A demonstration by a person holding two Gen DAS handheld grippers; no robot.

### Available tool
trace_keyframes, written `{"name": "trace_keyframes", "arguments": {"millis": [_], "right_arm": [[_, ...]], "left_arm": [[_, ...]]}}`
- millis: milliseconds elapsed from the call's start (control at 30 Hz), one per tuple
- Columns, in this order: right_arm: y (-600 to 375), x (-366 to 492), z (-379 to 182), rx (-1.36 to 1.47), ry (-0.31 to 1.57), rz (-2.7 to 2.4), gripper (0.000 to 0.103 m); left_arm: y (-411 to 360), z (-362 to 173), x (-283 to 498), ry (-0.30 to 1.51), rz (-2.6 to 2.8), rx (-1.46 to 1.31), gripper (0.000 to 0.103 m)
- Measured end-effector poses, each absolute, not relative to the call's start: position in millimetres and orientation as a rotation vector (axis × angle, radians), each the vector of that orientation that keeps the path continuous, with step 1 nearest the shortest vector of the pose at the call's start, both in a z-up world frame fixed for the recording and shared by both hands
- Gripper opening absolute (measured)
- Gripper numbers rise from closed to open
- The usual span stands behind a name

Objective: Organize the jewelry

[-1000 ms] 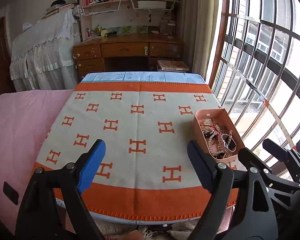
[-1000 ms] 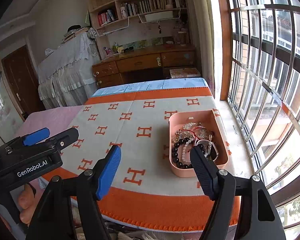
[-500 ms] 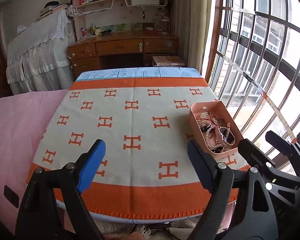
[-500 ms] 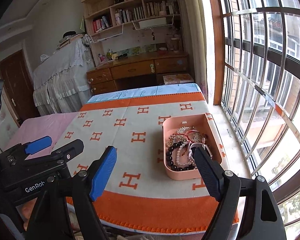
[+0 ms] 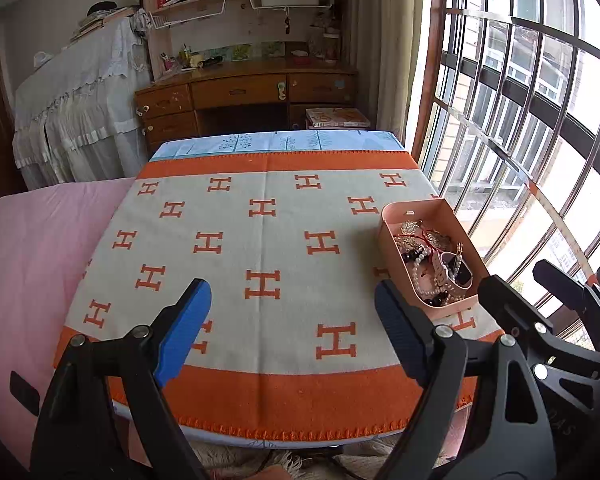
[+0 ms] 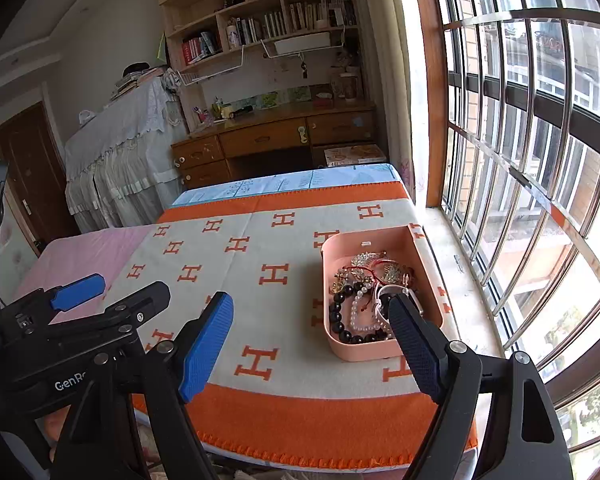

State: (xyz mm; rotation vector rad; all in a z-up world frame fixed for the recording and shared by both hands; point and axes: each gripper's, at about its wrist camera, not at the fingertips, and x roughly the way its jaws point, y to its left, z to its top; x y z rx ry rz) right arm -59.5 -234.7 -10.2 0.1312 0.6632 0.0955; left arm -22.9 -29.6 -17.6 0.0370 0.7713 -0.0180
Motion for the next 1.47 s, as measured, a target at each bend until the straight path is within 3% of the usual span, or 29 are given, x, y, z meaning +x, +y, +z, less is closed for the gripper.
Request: {"name": "trace_keyframes", "arguments": {"millis": [1467], "right_arm": [[-233.3, -50.1, -22.2, 0.143, 0.688, 0.094, 0.081]], "left_arm": [[-23.1, -28.8, -14.1, 0.801, -0.011, 0.038, 0.082]]}}
